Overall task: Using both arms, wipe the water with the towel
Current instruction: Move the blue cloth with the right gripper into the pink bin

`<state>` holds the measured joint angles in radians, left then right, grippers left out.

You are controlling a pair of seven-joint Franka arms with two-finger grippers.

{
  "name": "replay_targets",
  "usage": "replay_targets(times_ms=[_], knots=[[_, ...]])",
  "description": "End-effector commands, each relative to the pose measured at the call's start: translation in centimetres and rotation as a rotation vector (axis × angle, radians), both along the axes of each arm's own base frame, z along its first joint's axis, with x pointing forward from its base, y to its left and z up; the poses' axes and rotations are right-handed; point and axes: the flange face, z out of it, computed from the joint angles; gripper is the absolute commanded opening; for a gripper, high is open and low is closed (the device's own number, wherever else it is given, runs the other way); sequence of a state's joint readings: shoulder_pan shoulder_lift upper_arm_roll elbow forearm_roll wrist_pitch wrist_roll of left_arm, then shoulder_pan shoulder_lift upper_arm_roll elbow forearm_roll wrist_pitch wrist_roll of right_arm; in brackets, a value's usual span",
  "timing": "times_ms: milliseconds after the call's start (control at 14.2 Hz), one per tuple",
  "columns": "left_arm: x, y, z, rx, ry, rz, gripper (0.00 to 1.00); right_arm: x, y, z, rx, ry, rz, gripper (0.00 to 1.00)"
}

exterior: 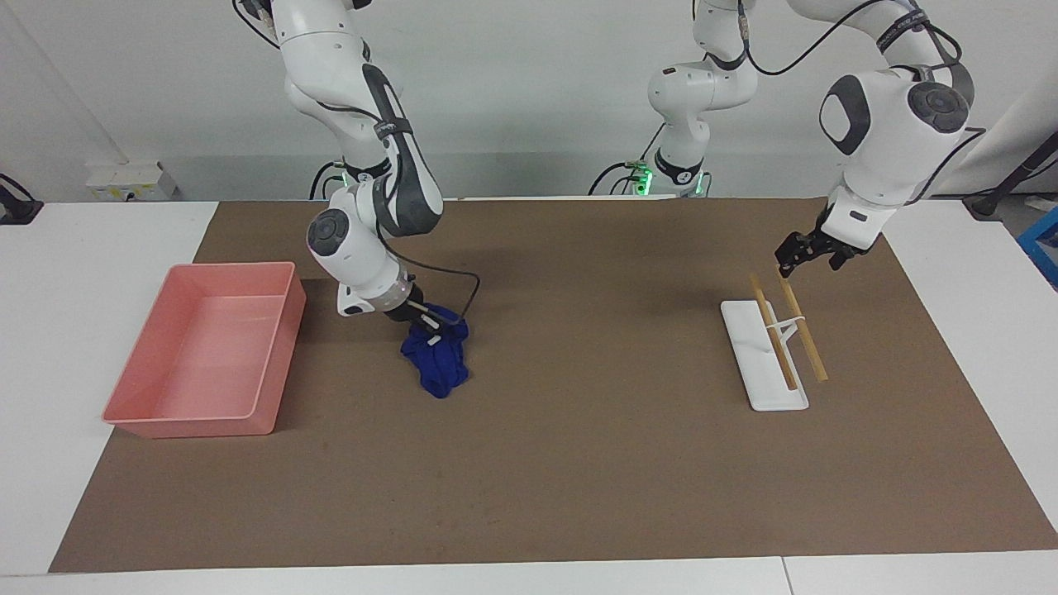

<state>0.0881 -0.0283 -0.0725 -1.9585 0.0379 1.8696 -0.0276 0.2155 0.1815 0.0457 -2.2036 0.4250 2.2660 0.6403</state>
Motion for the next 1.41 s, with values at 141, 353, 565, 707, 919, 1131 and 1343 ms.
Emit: replay_targets(times_ms=[141,353,565,707,919,1131,1343], knots=[[-0.1,-0.3,1.2,-0.018,0.003,-0.09,1.0,-7.0,-1.5,-0.6,-0.023,0.115,0.065,0.0],[-0.3,0.9,1.6,-0.023,0.003,-0.159,1.0,-9.6,-1.9,-0.1,-0.019,0.188,0.085,0.0],[0.1,0.2,2.3,-0.022,-0.023,-0.171,1.0,-11.0,-2.7,0.5,-0.032,0.259,0.105,0.0],[0.2,0.2,2.4,-0.021,-0.034,-0.179,1.0,-11.1,-3.1,3.1,-0.027,0.247,0.106,0.0],[0.4,-0.9,2.4,-0.021,-0.043,-0.192,1.0,-9.0,-4.8,10.1,-0.019,0.164,0.101,0.0],[0.5,-1.2,2.4,-0.021,-0.044,-0.195,1.0,-5.6,-6.8,19.7,0.006,0.097,0.09,0.0],[0.5,-1.2,2.5,-0.02,-0.049,-0.197,1.0,-3.0,-11.4,27.1,-0.083,-0.005,0.065,0.0]])
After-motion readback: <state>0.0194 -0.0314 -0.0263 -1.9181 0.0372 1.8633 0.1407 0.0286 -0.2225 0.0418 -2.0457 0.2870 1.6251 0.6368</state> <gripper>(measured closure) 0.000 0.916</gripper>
